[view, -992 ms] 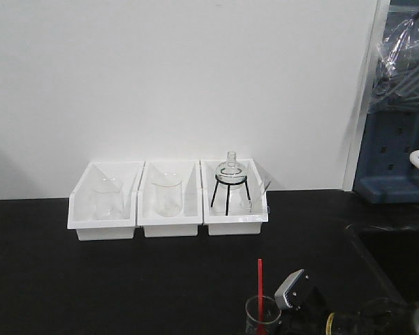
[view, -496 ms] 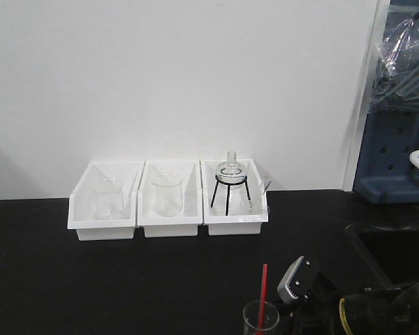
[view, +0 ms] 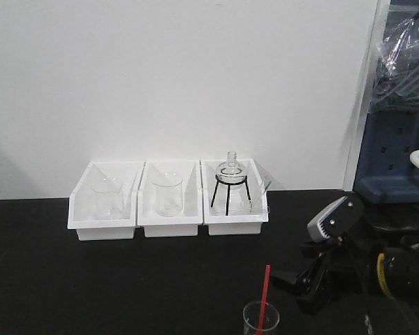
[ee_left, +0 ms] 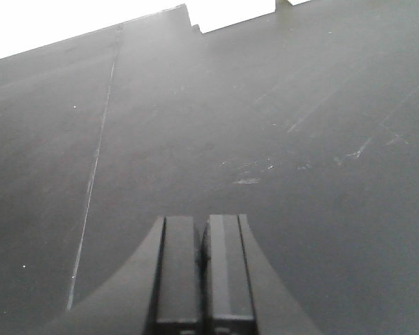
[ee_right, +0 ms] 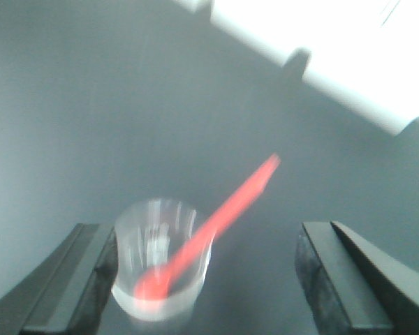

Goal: Grab beaker from right and move to left

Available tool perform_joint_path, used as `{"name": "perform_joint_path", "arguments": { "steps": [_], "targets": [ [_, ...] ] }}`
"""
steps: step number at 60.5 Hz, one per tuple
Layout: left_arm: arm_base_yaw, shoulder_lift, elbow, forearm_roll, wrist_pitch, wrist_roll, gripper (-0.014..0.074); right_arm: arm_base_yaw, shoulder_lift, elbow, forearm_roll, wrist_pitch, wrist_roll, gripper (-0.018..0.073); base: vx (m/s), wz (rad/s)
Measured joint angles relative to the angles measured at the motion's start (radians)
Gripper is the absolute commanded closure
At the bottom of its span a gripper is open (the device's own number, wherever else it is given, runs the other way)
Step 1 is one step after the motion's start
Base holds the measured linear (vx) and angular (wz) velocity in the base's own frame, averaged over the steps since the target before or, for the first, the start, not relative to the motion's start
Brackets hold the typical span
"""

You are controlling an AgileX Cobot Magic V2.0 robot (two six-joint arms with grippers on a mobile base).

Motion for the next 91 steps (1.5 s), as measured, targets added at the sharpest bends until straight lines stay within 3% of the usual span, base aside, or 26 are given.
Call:
{"name": "perform_joint_path", "arguments": {
  "steps": [7,18,20,33,73,77,81,84,91],
  "targets": [
    [0.000,0.000,0.000,0.000,0.000,0.000,0.0603,0.000,-0.149,0.004,0.000,0.048,0.126,0.0144,0.00,0.00],
    [0.000,0.000,0.000,0.000,0.000,0.000,0.0603,0.000,-0.376,0.004,0.001,0.170,0.308,0.0536,0.00,0.00],
    [0.000,0.000,0.000,0.000,0.000,0.000,0.0603,0.000,-0.418,0.004,0.002,0.188,0.337,0.0574,0.00,0.00],
    [0.000,0.000,0.000,0.000,0.000,0.000,0.0603,0.000,-0.605,0.004,0.007,0.208,0.425,0.0568,0.00,0.00],
    [0.000,0.000,0.000,0.000,0.000,0.000,0.0603,0.000,-0.680,0.005,0.007,0.211,0.429,0.0567,0.00,0.00],
    [0.000,0.000,0.000,0.000,0.000,0.000,0.0603,0.000,-0.680,0.005,0.017,0.226,0.392,0.0567,0.00,0.00],
    [0.000,0.000,0.000,0.000,0.000,0.000,0.0603,0.000,-0.680,0.005,0.108,0.271,0.268,0.0567,0.00,0.00],
    [0.000,0.000,0.000,0.000,0.000,0.000,0.0603,0.000,-0.680,0.005,0.225,0.336,0.103,0.0567,0.00,0.00],
    [0.000,0.000,0.000,0.000,0.000,0.000,0.0603,0.000,-0.680,0.005,0.617,0.545,-0.351,0.0567,0.00,0.00]
  ]
}}
